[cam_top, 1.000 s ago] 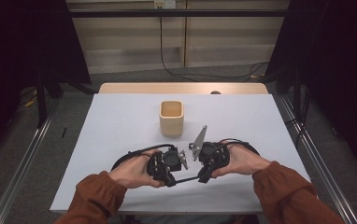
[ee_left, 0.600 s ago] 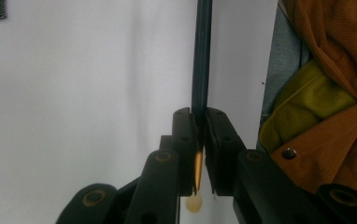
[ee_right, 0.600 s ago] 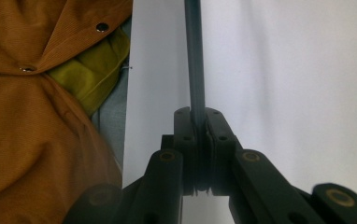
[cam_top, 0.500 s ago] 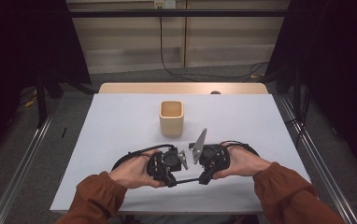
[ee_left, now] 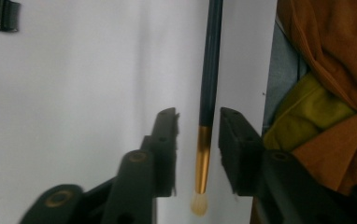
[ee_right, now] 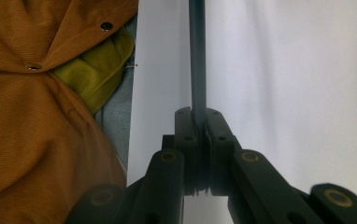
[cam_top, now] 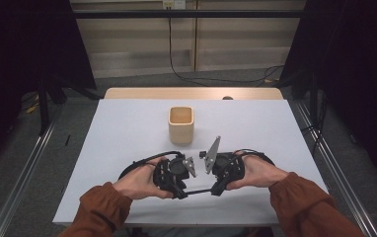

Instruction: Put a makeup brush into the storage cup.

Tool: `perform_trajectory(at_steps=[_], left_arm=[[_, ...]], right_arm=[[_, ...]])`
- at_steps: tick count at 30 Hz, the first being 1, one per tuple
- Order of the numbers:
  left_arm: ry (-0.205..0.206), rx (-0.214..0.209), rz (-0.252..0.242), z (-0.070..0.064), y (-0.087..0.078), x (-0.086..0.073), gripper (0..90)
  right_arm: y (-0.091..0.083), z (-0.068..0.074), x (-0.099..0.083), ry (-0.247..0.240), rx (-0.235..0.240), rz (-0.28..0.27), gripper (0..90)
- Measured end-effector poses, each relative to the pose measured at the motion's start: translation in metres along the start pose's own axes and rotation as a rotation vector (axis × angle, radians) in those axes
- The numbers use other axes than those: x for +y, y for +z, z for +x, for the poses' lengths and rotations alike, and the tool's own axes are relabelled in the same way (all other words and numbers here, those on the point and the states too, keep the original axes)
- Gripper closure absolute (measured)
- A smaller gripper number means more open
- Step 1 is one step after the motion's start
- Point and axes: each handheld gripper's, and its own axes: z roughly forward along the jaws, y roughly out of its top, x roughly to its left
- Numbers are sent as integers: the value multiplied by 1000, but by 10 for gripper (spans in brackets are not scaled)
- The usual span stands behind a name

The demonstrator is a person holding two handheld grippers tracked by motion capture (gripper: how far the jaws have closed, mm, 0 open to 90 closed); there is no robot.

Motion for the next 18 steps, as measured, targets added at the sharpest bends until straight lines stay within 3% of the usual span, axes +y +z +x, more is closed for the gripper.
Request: perform_trajectory(at_steps=[4, 7, 10, 11, 13, 16, 18], left_arm=[[-27, 17, -47, 4, -2, -4, 484], [-44, 46, -73, 8, -5, -7, 258], [-72, 71, -107, 11, -7, -10, 217], [-80, 76, -120, 12, -8, -11, 150], [-101, 97, -152, 14, -11, -13, 114], [-138, 96, -220, 18, -16, -17, 70], [-137, 105, -238, 20, -18, -20, 47]], right_arm=[[-3, 0, -2, 9, -19, -17, 858], [-3, -1, -5, 26, -22, -33, 858], [-4, -1, -7, 39, -28, -36, 858], [-4, -2, -9, 50, -32, -54, 858], [-5, -2, -10, 52, -32, -59, 858], [-5, -2, -13, 68, -29, -59, 858], [-5, -2, -14, 73, -36, -65, 858]])
